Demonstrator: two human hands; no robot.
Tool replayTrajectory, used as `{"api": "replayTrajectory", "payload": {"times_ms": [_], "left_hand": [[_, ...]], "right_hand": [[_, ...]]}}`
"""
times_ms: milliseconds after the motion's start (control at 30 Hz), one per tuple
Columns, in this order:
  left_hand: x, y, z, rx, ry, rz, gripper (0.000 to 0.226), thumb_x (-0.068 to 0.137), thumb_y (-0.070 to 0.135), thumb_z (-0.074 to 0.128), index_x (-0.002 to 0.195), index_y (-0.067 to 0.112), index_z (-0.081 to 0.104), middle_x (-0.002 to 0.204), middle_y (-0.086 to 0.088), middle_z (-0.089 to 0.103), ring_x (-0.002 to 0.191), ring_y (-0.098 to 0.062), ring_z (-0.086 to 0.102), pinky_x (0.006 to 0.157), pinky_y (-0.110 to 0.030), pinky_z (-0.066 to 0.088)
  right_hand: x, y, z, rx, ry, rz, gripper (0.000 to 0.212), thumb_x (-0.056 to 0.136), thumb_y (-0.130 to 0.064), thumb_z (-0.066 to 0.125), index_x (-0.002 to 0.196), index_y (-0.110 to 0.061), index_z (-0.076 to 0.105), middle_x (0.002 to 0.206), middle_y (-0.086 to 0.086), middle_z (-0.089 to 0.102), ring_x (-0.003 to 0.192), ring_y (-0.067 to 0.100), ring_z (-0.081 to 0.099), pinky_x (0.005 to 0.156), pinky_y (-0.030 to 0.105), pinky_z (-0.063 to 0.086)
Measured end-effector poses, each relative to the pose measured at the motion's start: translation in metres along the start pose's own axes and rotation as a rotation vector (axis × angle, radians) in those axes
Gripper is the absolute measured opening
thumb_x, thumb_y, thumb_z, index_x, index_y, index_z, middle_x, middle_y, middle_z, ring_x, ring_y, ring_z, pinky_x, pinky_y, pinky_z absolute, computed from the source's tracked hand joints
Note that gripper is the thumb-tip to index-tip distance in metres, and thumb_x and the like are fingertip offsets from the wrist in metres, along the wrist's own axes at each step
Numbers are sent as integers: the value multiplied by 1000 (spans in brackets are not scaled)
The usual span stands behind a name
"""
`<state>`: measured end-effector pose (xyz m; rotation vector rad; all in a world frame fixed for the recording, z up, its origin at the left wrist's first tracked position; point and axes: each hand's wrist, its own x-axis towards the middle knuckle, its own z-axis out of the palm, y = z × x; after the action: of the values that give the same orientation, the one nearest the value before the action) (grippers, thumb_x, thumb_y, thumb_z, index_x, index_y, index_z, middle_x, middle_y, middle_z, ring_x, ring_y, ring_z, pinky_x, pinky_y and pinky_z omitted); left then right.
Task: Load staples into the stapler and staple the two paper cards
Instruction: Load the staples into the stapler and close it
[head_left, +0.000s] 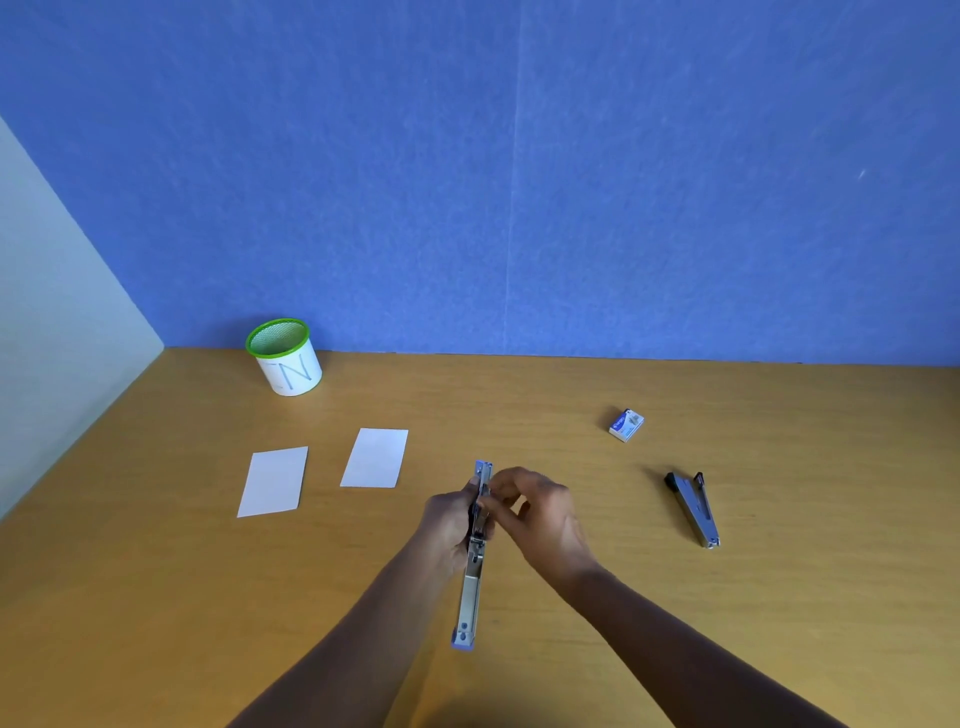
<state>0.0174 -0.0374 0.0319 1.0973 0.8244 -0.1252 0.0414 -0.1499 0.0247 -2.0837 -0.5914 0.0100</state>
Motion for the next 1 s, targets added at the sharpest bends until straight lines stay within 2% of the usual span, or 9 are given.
{"api": "replayTrajectory", "payload": {"times_ms": [100,200,300,400,467,667,767,867,1000], "left_hand": [[-1,1,3,-32,-5,4,33,97,20,49,74,0,62,46,-5,48,29,-13,43,40,-22,35],[-2,4,4,-63,-6,10,33,97,16,48,70,0,57,35,-1,45,26,-12,40,34,-17,33],[0,4,5,-47,3,9,33,97,16,49,69,0,56,34,-1,45,26,-13,40,33,-16,33],[2,2,6,-21,6,8,34,97,18,49,69,0,57,34,-1,44,26,-14,41,36,-19,34],[3,2,8,-29,14,10,33,96,18,50,70,0,58,37,-2,44,27,-13,41,36,-19,35],[3,8,11,-41,31,9,28,94,20,54,74,2,62,49,-3,52,32,-11,48,35,-17,38],[4,10,11,-26,27,3,28,94,24,54,78,4,65,59,-4,52,42,-14,48,39,-19,39],[6,10,10,-30,26,1,28,93,26,56,81,3,66,58,-4,48,44,-14,43,42,-22,37],[6,8,11,-75,12,-7,29,93,25,55,81,2,68,47,1,47,33,-8,40,36,-17,35]], "right_hand": [[2,-2,3,4,53,73,8,81,-18,69,87,-15,73,84,-1,66,75,0,55,65,4,37],[3,-3,4,-56,83,35,9,81,-19,69,86,-13,75,86,-7,64,87,4,48,69,3,34],[4,-4,2,-116,83,9,14,83,-20,67,91,-11,75,93,-3,64,92,8,45,70,6,34],[1,-2,2,-192,54,-11,18,87,-22,62,96,-13,74,100,-2,63,101,11,46,76,18,40],[-1,-2,3,-222,41,-32,19,89,-23,59,98,-14,74,102,-2,61,103,12,46,75,21,42],[-6,2,10,-300,138,-180,37,89,-34,43,92,-16,74,96,-2,62,94,6,40,62,15,43],[-8,6,11,-386,119,-253,33,90,-31,43,98,-16,72,100,0,61,96,10,42,64,17,49],[-9,9,9,-450,106,-315,32,91,-29,42,106,-16,67,105,1,59,97,13,43,70,25,53],[-9,12,6,-496,98,-340,32,92,-31,41,108,-18,65,107,-2,56,95,11,43,67,27,53]]}}
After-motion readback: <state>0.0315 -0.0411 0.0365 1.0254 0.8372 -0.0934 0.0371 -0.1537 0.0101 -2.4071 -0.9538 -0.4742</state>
